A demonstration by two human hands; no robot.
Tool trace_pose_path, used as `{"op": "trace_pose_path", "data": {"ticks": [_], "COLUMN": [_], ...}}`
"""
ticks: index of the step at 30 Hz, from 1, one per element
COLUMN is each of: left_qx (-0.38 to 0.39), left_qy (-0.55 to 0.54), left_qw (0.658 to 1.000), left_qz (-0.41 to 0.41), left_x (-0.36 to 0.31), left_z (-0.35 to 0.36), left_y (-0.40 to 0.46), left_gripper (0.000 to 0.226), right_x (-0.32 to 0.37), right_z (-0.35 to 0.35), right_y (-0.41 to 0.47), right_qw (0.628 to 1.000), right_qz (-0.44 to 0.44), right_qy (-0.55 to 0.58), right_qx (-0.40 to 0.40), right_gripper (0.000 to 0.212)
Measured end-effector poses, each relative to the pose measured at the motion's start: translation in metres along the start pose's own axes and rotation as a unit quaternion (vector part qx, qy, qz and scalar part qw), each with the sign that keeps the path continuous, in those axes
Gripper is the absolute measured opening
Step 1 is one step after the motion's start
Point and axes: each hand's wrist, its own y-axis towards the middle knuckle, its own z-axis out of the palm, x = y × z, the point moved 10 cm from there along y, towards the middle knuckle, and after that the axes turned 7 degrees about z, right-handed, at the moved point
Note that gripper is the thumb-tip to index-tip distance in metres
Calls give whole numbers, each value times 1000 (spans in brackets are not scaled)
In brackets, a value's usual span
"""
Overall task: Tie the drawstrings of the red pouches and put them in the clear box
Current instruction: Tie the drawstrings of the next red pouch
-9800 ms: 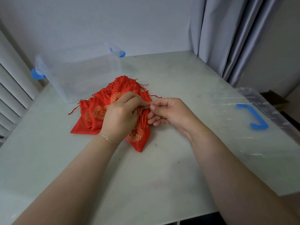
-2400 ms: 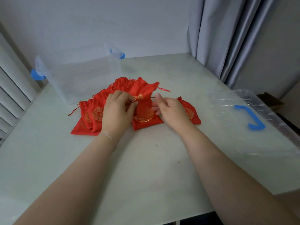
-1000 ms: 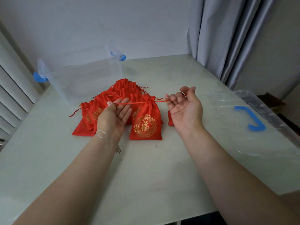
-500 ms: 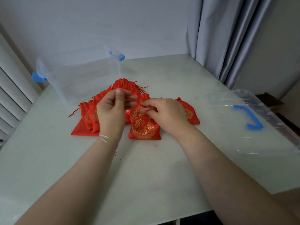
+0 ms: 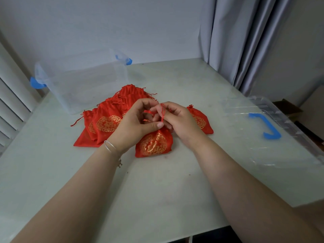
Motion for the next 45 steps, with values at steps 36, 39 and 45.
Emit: {"op": "trace_pose_path", "data": {"ticks": [36, 39, 45], "left_qx": [-11, -1, 37], "left_qy": [186, 211, 205], "left_qw": [981, 977, 978], "left_qz": [52, 36, 0], "left_x": [-10, -5, -3], "left_z": [-2, 1, 10], "left_y": [0, -1, -3], "left_gripper": [13, 6, 11], "right_x": [-52, -53, -32], "right_z": [0, -4, -30], "right_y": [6, 6, 6], "right_qw": [931, 921, 952], "right_qz": [192, 189, 135], "right_qy": [307, 336, 256], "right_qx": [-40, -53, -96], "right_gripper": [20, 19, 21]}}
